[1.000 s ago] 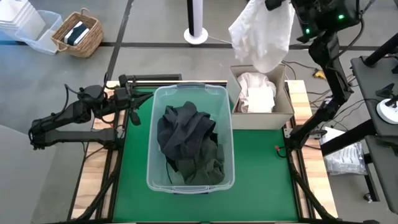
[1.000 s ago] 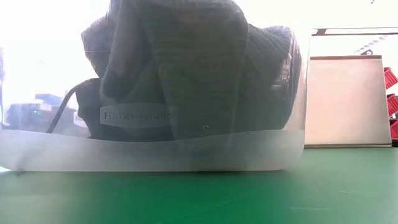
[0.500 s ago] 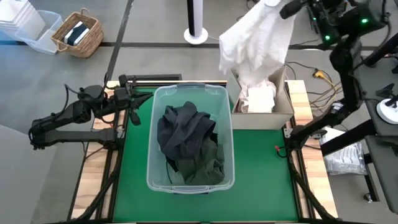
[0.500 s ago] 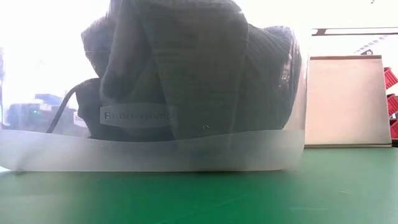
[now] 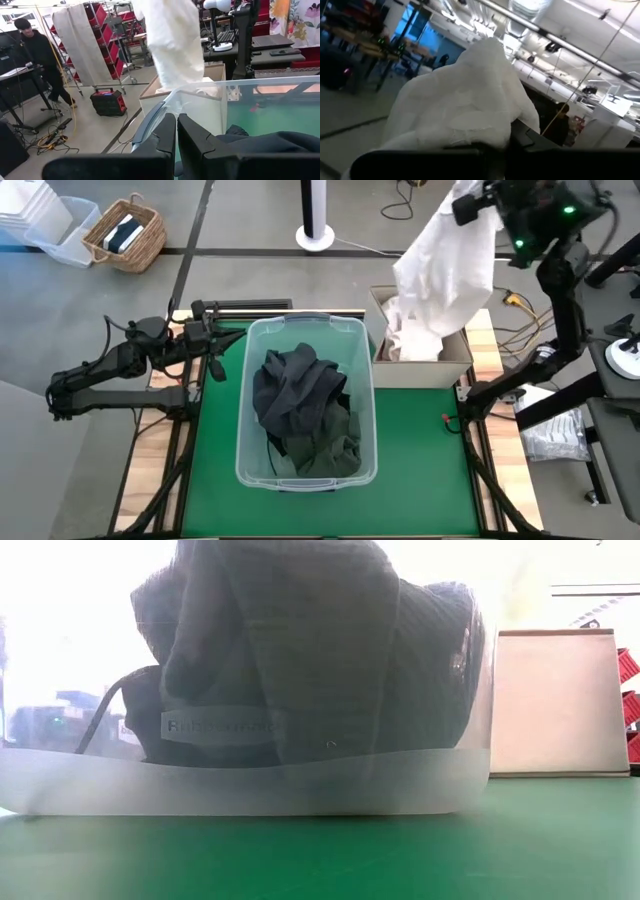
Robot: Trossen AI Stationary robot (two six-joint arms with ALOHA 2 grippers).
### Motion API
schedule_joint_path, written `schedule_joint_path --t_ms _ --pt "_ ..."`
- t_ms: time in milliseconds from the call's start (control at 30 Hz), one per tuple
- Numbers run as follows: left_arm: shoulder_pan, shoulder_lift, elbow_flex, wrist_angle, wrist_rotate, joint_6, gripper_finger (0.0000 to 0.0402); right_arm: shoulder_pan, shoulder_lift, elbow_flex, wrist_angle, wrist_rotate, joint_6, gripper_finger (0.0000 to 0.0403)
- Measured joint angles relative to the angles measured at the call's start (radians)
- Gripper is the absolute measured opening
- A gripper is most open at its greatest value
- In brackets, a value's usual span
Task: Sort clothes
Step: Put the white blouse into the laundry organizer
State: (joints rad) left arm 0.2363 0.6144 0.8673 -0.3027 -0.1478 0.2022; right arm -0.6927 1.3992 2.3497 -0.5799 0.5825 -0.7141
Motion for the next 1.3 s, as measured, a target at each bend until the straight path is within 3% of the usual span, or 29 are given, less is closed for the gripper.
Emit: schedule_joint_path --t_ms 133,300,533,667,867,1100,1300 --pt "0.000 0.000 0.000 0.000 0.000 -0.003 0.0000 0.001 0.029 0.000 -0.071 -0.008 0.049 0.0018" --pt "0.000 0.000 -0.006 -0.005 0.000 -0.006 0.0000 0.001 0.080 0.000 -0.299 -0.042 0.195 0.0018" --pt "0.000 -0.001 -0.006 -0.012 0.000 -0.007 0.0000 0.001 0.123 -0.001 -0.590 -0.270 0.364 0.0018" --pt "0.000 -0.001 -0.006 -0.012 0.000 -0.006 0.0000 0.001 0.117 -0.001 -0.719 -0.223 0.426 0.0018" --pt "0.000 -0.001 -0.006 -0.013 0.000 -0.002 0.0000 0.000 0.093 0.000 -0.803 0.080 0.527 0.0018" --pt "0.000 0.001 -0.006 -0.015 0.000 -0.002 0.0000 0.001 0.124 -0.008 -0.919 -0.154 0.595 0.0018" --pt "0.000 0.001 -0.007 -0.046 0.000 -0.002 0.0000 0.000 0.159 -0.111 -0.972 -0.155 0.650 0.0018"
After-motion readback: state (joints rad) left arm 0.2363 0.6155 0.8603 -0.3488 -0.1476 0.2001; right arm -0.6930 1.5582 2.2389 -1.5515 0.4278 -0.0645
